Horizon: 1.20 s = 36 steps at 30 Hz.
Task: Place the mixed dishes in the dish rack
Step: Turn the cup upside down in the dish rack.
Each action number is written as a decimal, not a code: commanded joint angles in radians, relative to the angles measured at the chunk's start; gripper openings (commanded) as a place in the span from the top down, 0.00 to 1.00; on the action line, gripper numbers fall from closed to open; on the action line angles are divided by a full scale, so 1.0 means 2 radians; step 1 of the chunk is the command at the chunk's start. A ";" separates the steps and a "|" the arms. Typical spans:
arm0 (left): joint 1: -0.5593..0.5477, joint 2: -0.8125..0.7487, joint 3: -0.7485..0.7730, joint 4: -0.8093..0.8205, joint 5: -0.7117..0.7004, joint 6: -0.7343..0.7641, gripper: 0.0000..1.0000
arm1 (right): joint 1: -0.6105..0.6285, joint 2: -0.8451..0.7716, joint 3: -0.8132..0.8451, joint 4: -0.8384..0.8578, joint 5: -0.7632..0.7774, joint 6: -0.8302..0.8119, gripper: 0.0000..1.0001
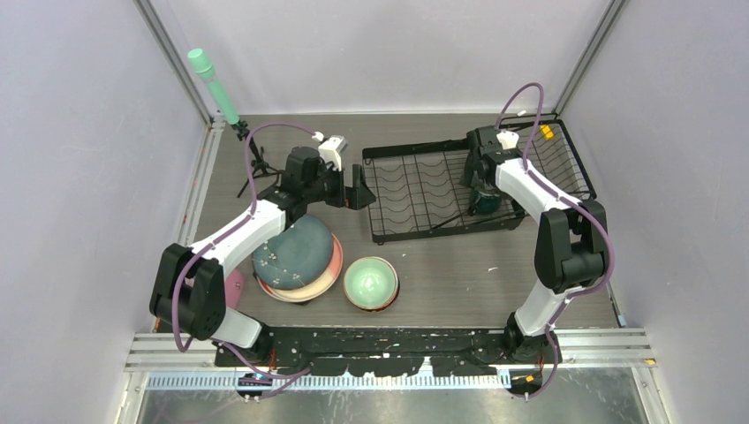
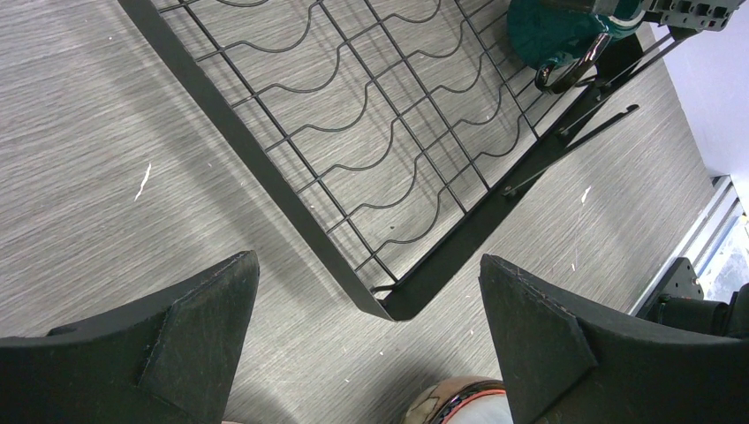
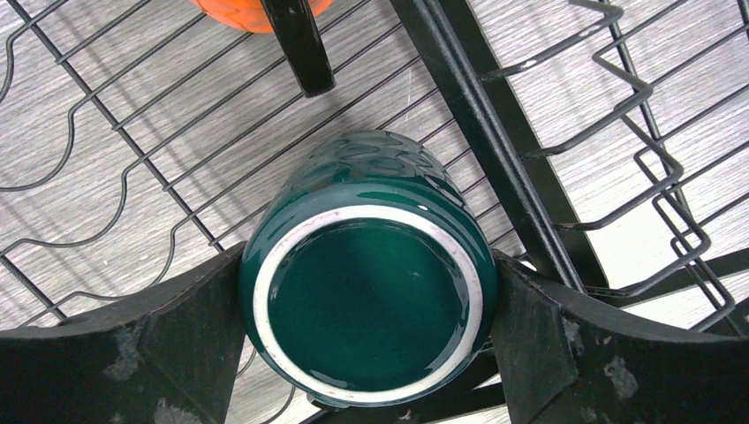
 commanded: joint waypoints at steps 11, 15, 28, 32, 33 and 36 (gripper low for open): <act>-0.002 -0.008 0.022 0.005 0.006 0.005 0.02 | -0.003 -0.019 0.014 0.014 -0.020 -0.006 0.21; -0.002 -0.007 0.022 0.005 0.008 0.005 0.02 | -0.003 -0.038 0.008 0.014 -0.030 -0.009 0.17; -0.003 -0.004 0.025 -0.003 0.016 0.010 0.02 | -0.003 -0.038 0.013 0.004 -0.050 -0.016 0.10; -0.004 -0.003 0.028 -0.005 0.019 0.012 0.02 | -0.003 -0.036 0.015 0.000 -0.045 -0.019 0.10; -0.005 -0.003 0.028 -0.004 0.019 0.012 0.02 | -0.003 -0.036 0.014 -0.001 -0.043 -0.021 0.10; -0.007 0.000 0.030 -0.006 0.024 0.015 0.02 | -0.002 -0.030 0.016 -0.007 -0.035 -0.027 0.09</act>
